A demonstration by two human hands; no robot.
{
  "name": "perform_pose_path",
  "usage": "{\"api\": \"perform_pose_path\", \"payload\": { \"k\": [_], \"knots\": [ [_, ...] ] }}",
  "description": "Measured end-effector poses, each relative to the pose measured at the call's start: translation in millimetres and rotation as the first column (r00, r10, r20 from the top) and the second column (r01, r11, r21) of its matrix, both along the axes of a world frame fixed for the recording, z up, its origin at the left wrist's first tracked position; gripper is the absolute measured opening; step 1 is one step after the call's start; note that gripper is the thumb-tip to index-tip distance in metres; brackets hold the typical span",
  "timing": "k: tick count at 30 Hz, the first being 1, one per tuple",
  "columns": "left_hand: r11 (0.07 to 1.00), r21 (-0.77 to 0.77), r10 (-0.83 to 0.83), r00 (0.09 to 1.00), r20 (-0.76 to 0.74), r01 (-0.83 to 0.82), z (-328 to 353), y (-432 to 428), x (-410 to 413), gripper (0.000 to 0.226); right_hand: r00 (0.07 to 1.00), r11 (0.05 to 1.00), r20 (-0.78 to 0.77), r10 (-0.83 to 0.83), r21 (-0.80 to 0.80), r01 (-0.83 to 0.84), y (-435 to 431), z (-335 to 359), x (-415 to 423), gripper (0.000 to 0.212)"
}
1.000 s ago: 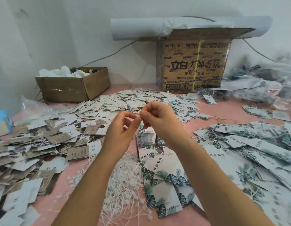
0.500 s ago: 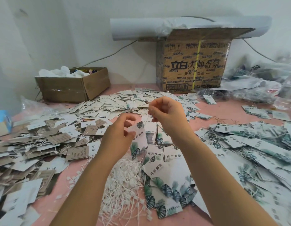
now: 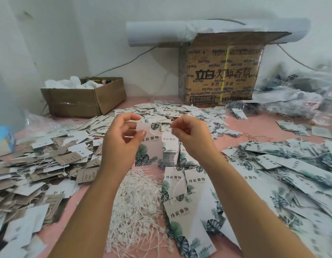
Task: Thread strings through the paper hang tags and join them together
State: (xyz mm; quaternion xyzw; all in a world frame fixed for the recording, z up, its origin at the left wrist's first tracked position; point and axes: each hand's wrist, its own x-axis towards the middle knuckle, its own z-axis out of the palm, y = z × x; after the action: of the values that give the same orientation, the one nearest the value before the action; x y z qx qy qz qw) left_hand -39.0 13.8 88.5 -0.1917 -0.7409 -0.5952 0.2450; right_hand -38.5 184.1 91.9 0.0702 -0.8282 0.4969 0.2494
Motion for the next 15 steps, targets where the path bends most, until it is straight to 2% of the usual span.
{"api": "perform_pose_path", "payload": {
  "k": [5,7,10,12,13,15],
  "knots": [
    [0.996,0.062,-0.068,0.998,0.010,0.067,4,5,3,0.036,0.998,0.997,0.023,0.064,-0.054,-0.063,-8,-2,0,0.026],
    [0.988,0.094,-0.126,0.991,0.053,0.121,3,7,3,0.034,0.984,0.974,0.080,0.156,-0.180,-0.140,-10,-1,1,0.027],
    [0.987,0.102,-0.133,0.986,0.102,0.123,1,10,3,0.033,0.896,0.837,0.181,0.405,-0.468,-0.284,-12,3,4,0.020],
    [0.991,0.093,-0.110,0.988,0.110,0.099,1,9,2,0.033,0.842,0.745,0.201,0.501,-0.595,-0.302,-9,6,6,0.024],
    [0.992,0.087,-0.104,0.988,0.115,0.094,1,9,2,0.034,0.828,0.736,0.211,0.519,-0.604,-0.307,-7,7,7,0.027],
    [0.992,0.070,-0.115,0.981,0.159,0.105,1,7,1,0.034,0.829,0.797,0.241,0.505,-0.498,-0.340,-6,9,9,0.021]
  ]
}}
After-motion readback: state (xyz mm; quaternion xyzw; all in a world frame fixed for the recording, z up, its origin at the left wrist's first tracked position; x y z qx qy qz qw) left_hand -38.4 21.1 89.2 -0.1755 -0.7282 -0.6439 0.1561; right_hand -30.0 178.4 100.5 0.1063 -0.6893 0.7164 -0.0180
